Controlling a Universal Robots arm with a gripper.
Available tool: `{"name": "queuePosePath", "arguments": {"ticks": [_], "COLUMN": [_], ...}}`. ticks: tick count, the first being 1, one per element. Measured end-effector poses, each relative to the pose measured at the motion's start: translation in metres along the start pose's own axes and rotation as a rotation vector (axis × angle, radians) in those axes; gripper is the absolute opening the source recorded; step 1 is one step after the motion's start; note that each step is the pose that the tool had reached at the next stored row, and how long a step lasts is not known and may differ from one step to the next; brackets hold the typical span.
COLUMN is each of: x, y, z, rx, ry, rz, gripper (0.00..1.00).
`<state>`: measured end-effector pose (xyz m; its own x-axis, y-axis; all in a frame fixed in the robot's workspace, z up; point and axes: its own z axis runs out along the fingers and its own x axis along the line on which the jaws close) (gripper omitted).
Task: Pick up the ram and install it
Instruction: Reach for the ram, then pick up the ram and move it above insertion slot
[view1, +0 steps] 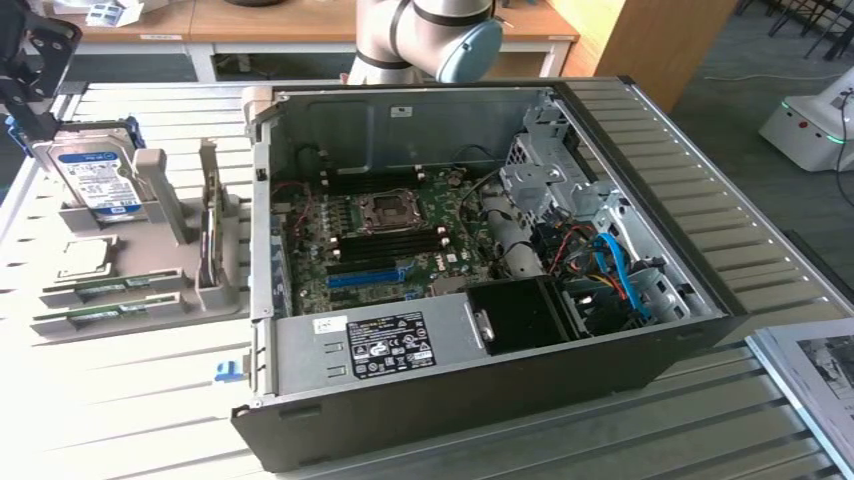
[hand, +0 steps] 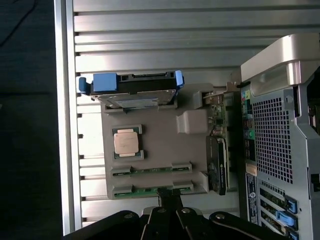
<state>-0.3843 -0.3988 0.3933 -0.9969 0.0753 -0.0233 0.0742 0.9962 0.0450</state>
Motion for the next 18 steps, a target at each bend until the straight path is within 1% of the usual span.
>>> {"name": "queuePosePath", "arguments": {"ticks": [18], "x": [0.0045], "y": [-0.0003], "z": [-0.0001], "rx": [0.0], "ry": [0.0], "rz": [0.0], "gripper": [0.1]}}
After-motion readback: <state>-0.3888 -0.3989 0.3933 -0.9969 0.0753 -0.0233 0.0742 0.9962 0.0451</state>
